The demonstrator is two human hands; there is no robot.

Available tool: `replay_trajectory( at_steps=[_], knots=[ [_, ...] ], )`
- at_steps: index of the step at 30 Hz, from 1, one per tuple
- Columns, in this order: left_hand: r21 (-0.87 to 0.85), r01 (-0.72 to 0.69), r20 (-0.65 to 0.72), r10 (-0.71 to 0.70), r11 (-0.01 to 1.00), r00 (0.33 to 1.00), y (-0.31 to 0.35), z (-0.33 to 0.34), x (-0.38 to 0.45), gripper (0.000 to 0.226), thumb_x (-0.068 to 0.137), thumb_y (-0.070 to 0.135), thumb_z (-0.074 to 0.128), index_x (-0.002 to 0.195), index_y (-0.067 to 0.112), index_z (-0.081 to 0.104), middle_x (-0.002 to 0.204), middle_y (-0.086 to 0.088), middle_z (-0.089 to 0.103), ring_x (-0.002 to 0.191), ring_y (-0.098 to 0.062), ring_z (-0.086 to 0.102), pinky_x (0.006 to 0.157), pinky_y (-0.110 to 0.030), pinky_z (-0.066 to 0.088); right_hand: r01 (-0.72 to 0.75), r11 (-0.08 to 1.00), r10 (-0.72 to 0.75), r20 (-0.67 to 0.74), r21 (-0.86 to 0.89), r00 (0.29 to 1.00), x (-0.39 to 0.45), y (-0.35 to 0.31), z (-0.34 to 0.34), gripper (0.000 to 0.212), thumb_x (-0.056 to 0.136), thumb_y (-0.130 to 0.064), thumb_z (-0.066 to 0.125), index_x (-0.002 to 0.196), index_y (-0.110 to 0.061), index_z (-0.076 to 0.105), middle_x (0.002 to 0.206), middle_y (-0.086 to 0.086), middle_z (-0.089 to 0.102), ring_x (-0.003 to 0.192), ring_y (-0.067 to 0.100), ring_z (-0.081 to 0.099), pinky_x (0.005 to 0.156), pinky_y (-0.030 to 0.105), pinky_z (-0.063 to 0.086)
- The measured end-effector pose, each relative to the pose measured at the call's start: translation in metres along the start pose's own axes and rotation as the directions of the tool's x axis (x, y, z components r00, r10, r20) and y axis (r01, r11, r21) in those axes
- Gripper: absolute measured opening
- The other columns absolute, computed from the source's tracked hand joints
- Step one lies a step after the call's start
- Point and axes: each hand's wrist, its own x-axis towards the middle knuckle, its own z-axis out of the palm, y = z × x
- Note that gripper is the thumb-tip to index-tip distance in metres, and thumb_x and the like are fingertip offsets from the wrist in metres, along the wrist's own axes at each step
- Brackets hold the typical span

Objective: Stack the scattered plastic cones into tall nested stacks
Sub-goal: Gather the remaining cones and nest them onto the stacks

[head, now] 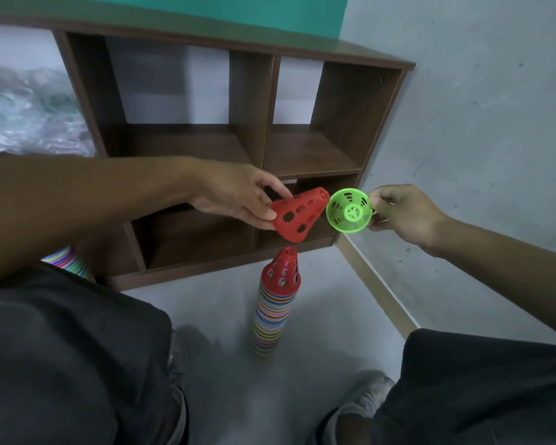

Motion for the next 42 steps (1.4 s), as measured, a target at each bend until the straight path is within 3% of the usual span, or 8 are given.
replay_trajectory(
  at_steps=[6,9,15,22,29,32,38,42],
  knots=[
    [0.137,0.094,0.056,-0.103,0.986,0.993,-0.021,0.009,0.020,0.053,0.088,-0.008,0.064,0.133,0.017,0.055,0.124,-0.021,0.062,0.107,-0.031,0.069,0.098,-0.042,0.054,-0.056,0.985,0.044,0.081,0.161,0.996,-0.005,-0.003,0.003,0.027,0.105,-0.009,0.044,0.086,-0.010,0.063,0.074,0.004,0.068,0.071,0.020,0.062,0.078,0.036,0.059],
    [0.185,0.112,0.046,-0.122,0.976,0.991,-0.033,0.014,0.030,0.052,0.088,-0.009,0.064,0.132,0.017,0.055,0.122,-0.020,0.061,0.105,-0.032,0.070,0.098,-0.044,0.054,-0.076,0.986,0.056,0.136,0.147,0.989,-0.007,-0.008,0.008,0.022,0.105,-0.010,0.044,0.100,-0.005,0.065,0.085,0.009,0.070,0.068,0.015,0.065,0.078,0.033,0.059],
    [0.361,0.147,-0.010,-0.154,0.921,0.988,-0.051,0.025,0.045,0.046,0.092,-0.004,0.061,0.135,0.013,0.054,0.117,-0.015,0.064,0.104,-0.028,0.069,0.094,-0.041,0.057,-0.125,0.985,0.095,0.240,0.116,0.966,-0.010,-0.016,0.021,0.021,0.104,-0.013,0.048,0.110,-0.009,0.067,0.098,0.011,0.074,0.077,0.016,0.070,0.074,0.027,0.061],
    [0.544,0.165,-0.027,-0.179,0.822,0.984,-0.060,0.022,0.045,0.031,0.097,0.011,0.061,0.128,0.015,0.057,0.118,-0.009,0.064,0.103,-0.024,0.067,0.084,-0.032,0.058,-0.162,0.979,0.118,0.308,0.123,0.944,-0.007,-0.021,0.035,0.023,0.104,-0.011,0.047,0.108,-0.008,0.070,0.097,0.011,0.076,0.082,0.020,0.073,0.074,0.027,0.061],
    [0.550,0.136,-0.060,-0.123,0.824,0.991,-0.059,-0.006,0.033,0.039,0.093,0.023,0.068,0.130,0.019,0.057,0.116,-0.004,0.068,0.102,-0.018,0.068,0.083,-0.030,0.058,-0.188,0.982,0.177,0.416,-0.015,0.892,0.002,-0.016,0.064,0.022,0.103,-0.015,0.050,0.105,-0.007,0.072,0.094,0.014,0.076,0.072,0.013,0.072,0.066,0.023,0.058],
    [0.514,0.121,-0.057,-0.107,0.849,0.993,-0.060,-0.015,0.028,0.042,0.088,0.025,0.074,0.126,0.024,0.058,0.117,-0.001,0.069,0.104,-0.017,0.068,0.089,-0.034,0.058,-0.184,0.980,0.201,0.439,-0.082,0.876,0.005,-0.008,0.082,0.024,0.103,-0.015,0.050,0.102,-0.006,0.072,0.096,0.014,0.075,0.074,0.012,0.073,0.068,0.023,0.060],
    [0.479,0.076,-0.011,-0.081,0.874,0.997,-0.061,-0.016,0.024,0.056,0.082,0.025,0.079,0.131,0.027,0.055,0.121,0.004,0.066,0.111,-0.015,0.064,0.091,-0.035,0.058,-0.206,0.970,0.240,0.420,-0.125,0.875,0.012,-0.001,0.104,0.022,0.103,-0.012,0.050,0.103,-0.008,0.072,0.099,0.007,0.074,0.079,0.014,0.074,0.064,0.021,0.059],
    [0.499,0.054,0.024,-0.076,0.865,0.997,-0.062,-0.007,0.026,0.061,0.080,0.025,0.080,0.134,0.028,0.052,0.127,0.004,0.061,0.111,-0.014,0.061,0.089,-0.032,0.058,-0.196,0.964,0.254,0.402,-0.179,0.880,0.015,0.007,0.104,0.021,0.102,-0.007,0.049,0.102,-0.009,0.071,0.108,0.009,0.070,0.075,0.016,0.075,0.070,0.026,0.062]
  ],
)
